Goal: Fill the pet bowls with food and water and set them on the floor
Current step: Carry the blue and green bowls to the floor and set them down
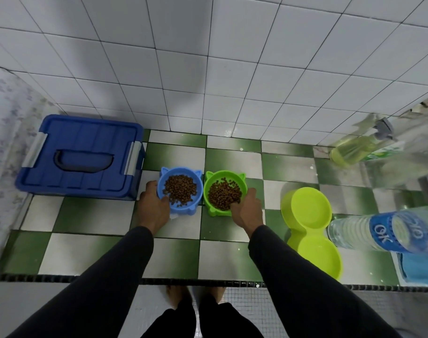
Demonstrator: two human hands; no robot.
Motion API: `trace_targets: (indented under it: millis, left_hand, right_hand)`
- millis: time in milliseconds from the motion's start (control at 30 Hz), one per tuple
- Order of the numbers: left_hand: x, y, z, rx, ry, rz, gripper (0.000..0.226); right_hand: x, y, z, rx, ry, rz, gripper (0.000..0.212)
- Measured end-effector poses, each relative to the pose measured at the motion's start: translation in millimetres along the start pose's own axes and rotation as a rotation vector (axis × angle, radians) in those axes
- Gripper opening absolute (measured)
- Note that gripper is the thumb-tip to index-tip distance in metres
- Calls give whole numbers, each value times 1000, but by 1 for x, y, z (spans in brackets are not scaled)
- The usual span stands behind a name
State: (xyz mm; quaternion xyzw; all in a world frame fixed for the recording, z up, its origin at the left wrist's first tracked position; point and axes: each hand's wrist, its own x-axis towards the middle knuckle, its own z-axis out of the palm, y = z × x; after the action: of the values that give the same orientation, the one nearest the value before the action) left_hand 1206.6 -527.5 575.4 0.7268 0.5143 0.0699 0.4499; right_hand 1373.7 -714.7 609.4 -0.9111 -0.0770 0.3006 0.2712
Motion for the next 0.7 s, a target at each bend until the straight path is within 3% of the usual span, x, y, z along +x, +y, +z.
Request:
trace_targets:
  millis: [233, 400, 700]
  left_hand:
    - [-2, 3, -1, -337, -4, -76, 42]
    - [-6, 7, -3, -601, -43, -154, 56]
    - [-27, 56, -12, -883, -39, -151, 50]
  right_hand:
    - [-5, 2, -2, 256, 40, 14, 53]
    - [-14, -1, -5, 493, 73, 48, 37]
    - [-31, -16, -35, 723, 139, 30, 42]
